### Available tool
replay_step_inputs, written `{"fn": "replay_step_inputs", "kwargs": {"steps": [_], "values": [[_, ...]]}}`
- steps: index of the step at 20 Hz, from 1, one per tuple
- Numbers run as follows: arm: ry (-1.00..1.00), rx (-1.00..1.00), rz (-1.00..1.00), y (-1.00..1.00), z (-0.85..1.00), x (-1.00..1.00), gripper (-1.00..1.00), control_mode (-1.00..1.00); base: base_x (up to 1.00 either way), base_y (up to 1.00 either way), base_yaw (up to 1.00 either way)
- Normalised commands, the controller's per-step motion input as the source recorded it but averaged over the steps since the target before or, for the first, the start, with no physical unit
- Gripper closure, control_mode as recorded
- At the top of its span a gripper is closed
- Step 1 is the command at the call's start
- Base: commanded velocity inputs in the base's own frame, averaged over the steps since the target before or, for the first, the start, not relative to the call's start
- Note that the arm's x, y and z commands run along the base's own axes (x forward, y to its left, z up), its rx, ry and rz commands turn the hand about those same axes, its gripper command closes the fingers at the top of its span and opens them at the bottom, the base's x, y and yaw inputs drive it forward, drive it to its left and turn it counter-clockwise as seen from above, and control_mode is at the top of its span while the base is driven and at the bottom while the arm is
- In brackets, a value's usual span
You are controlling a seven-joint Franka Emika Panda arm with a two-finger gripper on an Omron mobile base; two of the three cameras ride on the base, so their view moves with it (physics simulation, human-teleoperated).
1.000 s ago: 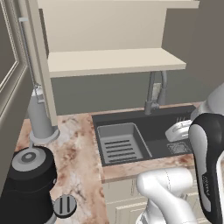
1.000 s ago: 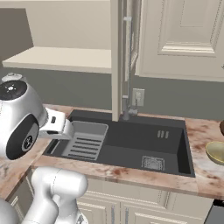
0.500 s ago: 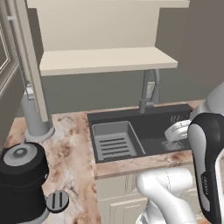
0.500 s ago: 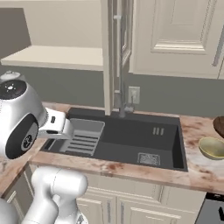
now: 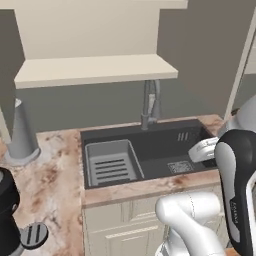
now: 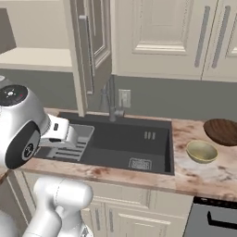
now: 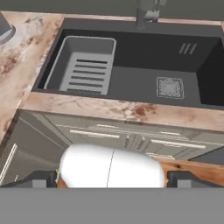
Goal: Pick up the bowls on the counter and stack them on top of one another in the open cabinet. Place the smaller bowl on top of the larger bowl.
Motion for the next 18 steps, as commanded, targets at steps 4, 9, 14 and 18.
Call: {"fn": "replay_step_inputs", "kwargs": {"steps": [4,9,14,18], "values": [[0.0,0.0,0.0,0.0,0.0,0.0,-1.0,1.0,0.07,-0.65,-0.04],[0.0,0.0,0.0,0.0,0.0,0.0,-1.0,1.0,0.14,-0.66,-0.03],[0.0,0.0,0.0,0.0,0.0,0.0,-1.0,1.0,0.19,-0.66,-0.02],[0.0,0.0,0.0,0.0,0.0,0.0,-1.0,1.0,0.2,-0.68,-0.01]]}}
